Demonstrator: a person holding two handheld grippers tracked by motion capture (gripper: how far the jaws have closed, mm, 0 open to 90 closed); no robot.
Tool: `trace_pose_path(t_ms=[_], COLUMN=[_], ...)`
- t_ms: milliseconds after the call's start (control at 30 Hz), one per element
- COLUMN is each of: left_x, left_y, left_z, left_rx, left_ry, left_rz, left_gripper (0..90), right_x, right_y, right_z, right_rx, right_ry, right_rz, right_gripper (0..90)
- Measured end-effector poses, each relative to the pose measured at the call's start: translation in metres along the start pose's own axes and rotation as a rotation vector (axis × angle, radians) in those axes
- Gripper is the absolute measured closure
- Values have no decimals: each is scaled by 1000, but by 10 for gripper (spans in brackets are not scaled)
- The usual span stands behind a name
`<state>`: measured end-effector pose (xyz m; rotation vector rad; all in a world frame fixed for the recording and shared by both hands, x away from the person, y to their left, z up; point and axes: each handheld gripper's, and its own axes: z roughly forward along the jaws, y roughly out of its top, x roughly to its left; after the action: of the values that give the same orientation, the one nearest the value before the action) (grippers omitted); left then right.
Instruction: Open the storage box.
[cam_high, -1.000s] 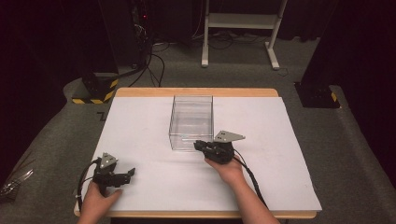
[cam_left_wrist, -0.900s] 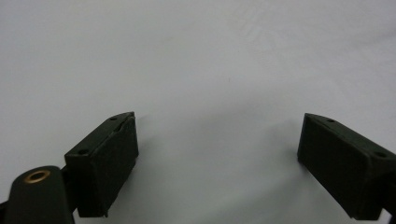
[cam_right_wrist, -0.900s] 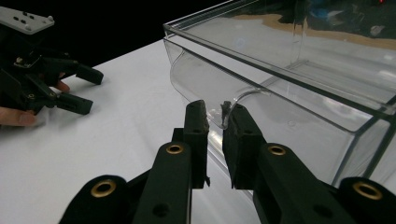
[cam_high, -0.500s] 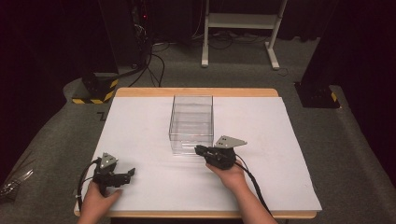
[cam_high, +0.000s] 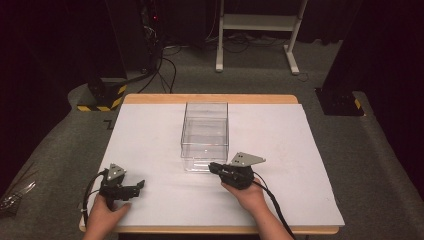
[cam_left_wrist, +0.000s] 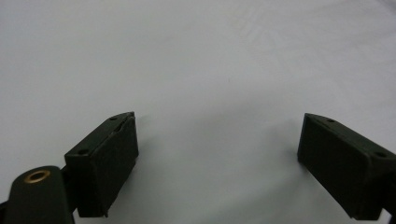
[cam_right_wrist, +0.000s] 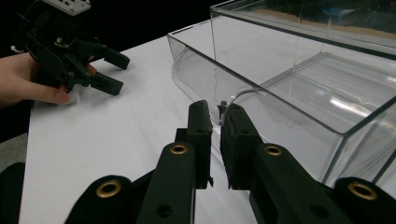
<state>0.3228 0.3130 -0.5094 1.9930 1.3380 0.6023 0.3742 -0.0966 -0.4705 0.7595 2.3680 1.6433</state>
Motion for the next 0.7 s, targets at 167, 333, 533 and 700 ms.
trace_pose_path(t_ms=[167, 333, 533, 700], left_x=[0, 0, 0, 0], left_y=[0, 0, 0, 0], left_z=[0, 0, 0, 0], left_rx=[-1, 0, -1, -1], left_ry=[0, 0, 0, 0], left_rz=[-1, 0, -1, -2], left_gripper=[126, 126, 126, 126], right_x=[5, 11, 18, 24], right_y=[-2, -4, -7, -9], right_z=[-3, -7, -11, -14], right_rx=[-1, 4, 6, 10], right_ry=[4, 8, 14, 21], right_rz=[-1, -5, -9, -13], right_gripper=[830, 833, 835, 838])
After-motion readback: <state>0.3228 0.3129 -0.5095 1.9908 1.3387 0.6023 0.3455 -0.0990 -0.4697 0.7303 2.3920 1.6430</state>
